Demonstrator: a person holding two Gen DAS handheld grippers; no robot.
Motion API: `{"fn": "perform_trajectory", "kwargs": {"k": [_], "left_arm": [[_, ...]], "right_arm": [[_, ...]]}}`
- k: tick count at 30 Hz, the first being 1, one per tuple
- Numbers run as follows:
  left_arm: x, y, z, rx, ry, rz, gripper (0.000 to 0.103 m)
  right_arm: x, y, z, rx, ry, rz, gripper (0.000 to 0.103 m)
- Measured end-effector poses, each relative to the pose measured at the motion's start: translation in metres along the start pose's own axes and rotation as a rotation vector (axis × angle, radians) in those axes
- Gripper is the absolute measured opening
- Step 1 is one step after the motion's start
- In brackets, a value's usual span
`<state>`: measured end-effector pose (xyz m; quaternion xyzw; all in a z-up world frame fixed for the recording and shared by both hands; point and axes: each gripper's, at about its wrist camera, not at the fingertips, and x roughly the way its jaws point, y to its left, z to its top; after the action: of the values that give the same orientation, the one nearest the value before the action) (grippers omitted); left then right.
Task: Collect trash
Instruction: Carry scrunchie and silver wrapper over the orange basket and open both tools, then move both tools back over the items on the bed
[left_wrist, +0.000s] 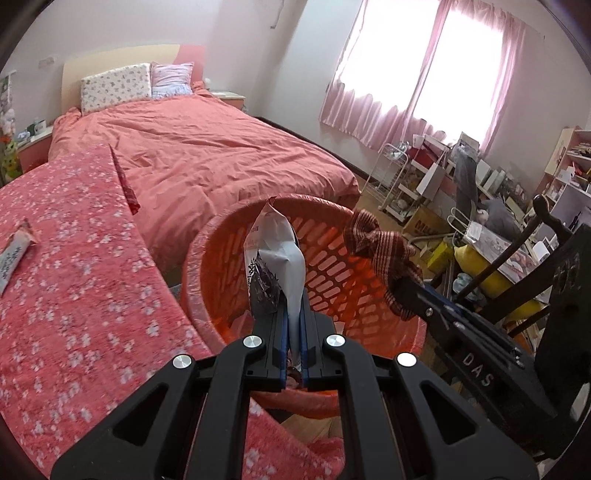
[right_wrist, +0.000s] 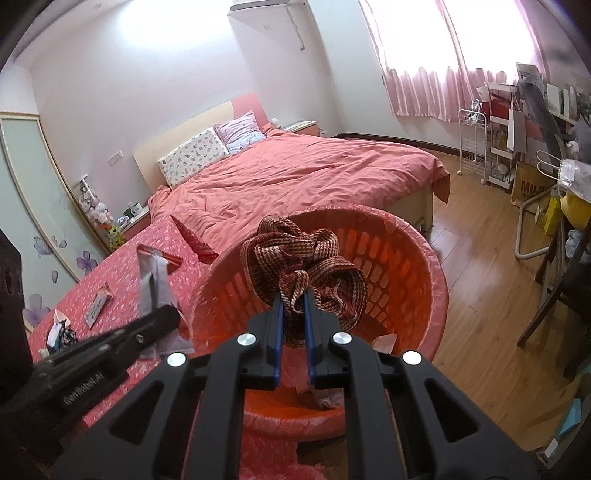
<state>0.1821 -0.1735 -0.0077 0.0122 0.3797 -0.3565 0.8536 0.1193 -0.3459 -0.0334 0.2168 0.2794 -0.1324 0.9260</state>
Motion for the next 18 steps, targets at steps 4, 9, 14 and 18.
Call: {"fn": "perform_trajectory", "kwargs": {"k": [4,9,14,18], "left_arm": [[0.013,0.001,0.001,0.000,0.044,-0.003,0.005],[0.022,0.009,-0.003,-0.019,0.084,0.016,0.025],[0.019,0.015,-0.004,-0.030,0.088,0.047,0.037],[0.015,0.024,-0.004,-0.045,0.085,0.066,0.037]], "right_arm": [[0.006,-0.004,0.004,0.017,0.005,0.016,0.020],[0.014,-0.008,0.006,0.027,0.012,0.008,0.028],[0.014,-0.016,0.005,0.047,0.015,-0.015,0.033],[0.013,-0.020,0.002,0.046,0.024,-0.038,0.035]]}}
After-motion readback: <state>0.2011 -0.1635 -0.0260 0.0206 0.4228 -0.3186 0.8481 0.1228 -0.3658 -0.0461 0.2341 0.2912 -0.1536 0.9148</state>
